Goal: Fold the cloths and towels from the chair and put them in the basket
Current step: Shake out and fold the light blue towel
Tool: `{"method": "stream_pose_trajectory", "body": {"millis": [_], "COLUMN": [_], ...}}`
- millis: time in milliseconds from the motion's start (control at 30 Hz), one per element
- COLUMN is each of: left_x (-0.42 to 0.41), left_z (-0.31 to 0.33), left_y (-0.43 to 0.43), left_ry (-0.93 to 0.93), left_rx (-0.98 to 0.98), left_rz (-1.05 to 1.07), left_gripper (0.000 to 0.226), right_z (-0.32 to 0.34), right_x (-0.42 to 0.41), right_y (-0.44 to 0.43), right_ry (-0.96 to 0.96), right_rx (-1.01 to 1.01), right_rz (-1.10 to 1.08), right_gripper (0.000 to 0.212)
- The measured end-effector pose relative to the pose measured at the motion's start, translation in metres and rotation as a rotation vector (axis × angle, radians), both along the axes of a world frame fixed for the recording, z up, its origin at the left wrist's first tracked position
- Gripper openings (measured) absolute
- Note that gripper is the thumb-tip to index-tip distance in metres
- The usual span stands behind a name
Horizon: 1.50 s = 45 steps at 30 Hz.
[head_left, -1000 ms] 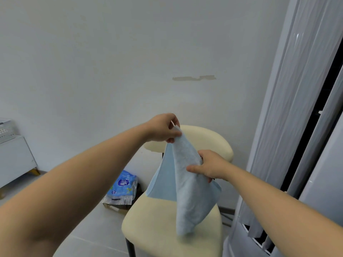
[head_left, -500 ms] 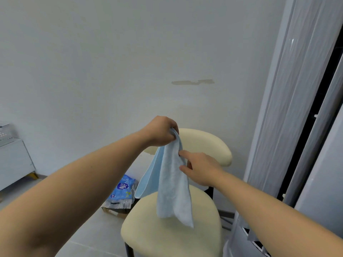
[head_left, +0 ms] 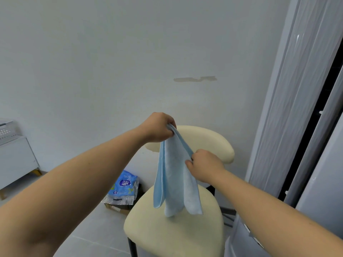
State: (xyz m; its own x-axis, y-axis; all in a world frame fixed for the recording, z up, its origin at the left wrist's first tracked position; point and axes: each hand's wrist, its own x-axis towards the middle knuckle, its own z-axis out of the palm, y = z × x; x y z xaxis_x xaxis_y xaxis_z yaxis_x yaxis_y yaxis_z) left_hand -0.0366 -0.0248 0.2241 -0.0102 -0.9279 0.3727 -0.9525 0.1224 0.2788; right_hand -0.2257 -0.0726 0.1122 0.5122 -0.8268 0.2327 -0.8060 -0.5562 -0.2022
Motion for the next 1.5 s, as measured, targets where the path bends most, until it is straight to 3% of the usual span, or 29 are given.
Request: {"method": "stream_pose_trajectory", "body": {"millis": [133,233,300,400,500,633,933,1267,1500], "left_x": [0.005,0.011,0.014,0.018,0.023,0.033,0.03,0.045,0.055], "left_z": [-0.001,0.0,0.0,-0.003,-0.009,-0.018,-0.021,-0.021,-0.024], "left_y": [-0.002,-0.004,-0.006,-0.009,-0.012,-0.014,-0.02,-0.02,-0.02], "left_ry": [0.061,0.107,0.115,0.106,0.07,0.03,0.048,0.079,0.068], "left_rx": [-0.015,-0.039,-0.049,-0.063,-0.048,0.007,0.005,0.001,-0.007], "left_rz": [0.019,0.058,0.082,0.119,0.144,0.162,0.122,0.17,0.197], "left_gripper": [0.02,0.019,0.019,0.018,0.015,0.013,0.012,0.013,0.012], "right_z": [-0.003,-0.001,0.001,0.0,0.001,-0.003,-0.012,-0.022,-0.014], "right_x": [-0.006,-0.009,-0.009,-0.01,-0.015,-0.023,-0.034,-0.055,-0.073], "right_y": [-0.01,-0.013,-0.014,-0.015,-0.014,-0.013,-0.011,-0.025,-0.037], "right_ry": [-0.27,-0.527,-0.57,-0.462,-0.352,-0.053,0.19,0.079,0.03], "right_rx": [-0.037,-0.04,-0.026,-0.007,0.147,0.282,0.155,0.224,0.248], "right_rz": [-0.011,-0.039,-0.031,0.043,0.069,0.068,0.062,-0.08,-0.034], "right_gripper": [0.032,0.014,0.011,0.016,0.011,0.011,0.019,0.039,0.043]}}
